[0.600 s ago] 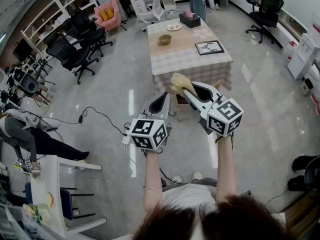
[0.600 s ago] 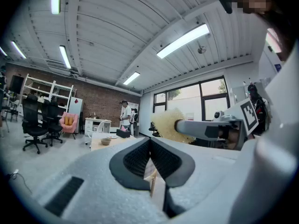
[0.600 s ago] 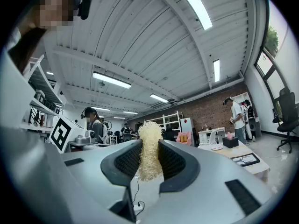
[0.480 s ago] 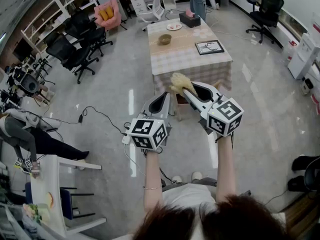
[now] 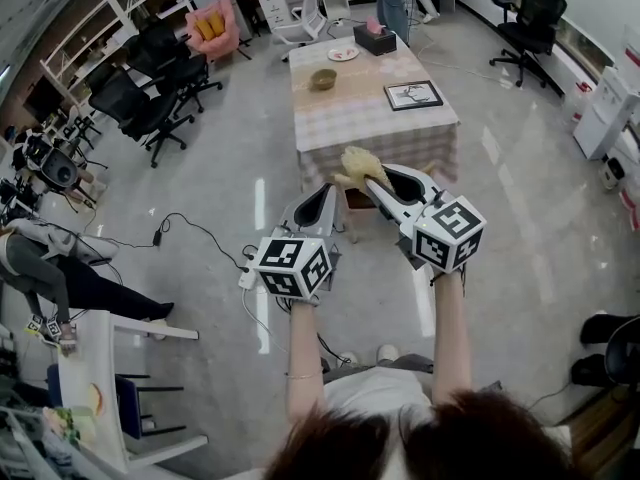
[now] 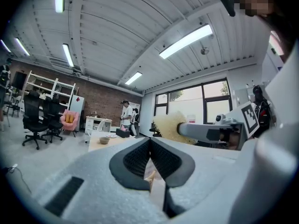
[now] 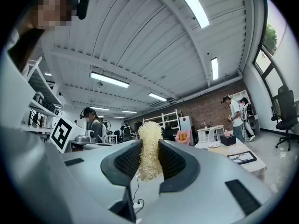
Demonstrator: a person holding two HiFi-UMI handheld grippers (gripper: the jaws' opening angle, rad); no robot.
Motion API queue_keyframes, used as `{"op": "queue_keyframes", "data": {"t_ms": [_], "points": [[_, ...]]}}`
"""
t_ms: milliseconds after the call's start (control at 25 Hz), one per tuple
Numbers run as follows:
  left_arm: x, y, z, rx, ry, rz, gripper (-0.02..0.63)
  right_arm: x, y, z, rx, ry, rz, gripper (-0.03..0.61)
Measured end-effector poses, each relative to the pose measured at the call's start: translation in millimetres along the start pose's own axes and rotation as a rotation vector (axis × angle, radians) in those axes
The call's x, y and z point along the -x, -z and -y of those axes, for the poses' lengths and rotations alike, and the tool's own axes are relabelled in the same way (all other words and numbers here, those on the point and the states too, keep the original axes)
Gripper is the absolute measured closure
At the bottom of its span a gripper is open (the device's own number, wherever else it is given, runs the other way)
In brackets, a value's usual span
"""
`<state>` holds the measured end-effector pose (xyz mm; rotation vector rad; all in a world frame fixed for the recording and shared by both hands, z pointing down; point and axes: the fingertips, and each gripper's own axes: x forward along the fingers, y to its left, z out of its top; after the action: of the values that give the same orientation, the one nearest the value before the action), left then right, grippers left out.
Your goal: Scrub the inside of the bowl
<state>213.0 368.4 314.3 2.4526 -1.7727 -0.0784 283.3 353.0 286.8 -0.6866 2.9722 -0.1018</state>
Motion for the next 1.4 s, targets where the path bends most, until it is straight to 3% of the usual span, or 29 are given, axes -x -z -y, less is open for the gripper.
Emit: {"op": "queue_keyframes", "data": {"t_ms": [320, 720, 1400], "points": [[-1.7, 12.7, 4.1, 0.009, -0.027, -0.017, 0.603, 5.2, 11.0, 15.4, -0.033, 0.019, -0.007, 0.479], [-22.1, 16.6, -7.7, 0.021, -0.070, -0.037, 0.603, -8.1, 20.2, 35.3, -0.053, -0.029, -0.029, 0.479], [-74.7, 10.6, -107.4, 0.030, -0.027, -0.061, 0.603, -111.1, 30.3, 78.1, -0.088, 0.023, -0.030, 0.479]]}}
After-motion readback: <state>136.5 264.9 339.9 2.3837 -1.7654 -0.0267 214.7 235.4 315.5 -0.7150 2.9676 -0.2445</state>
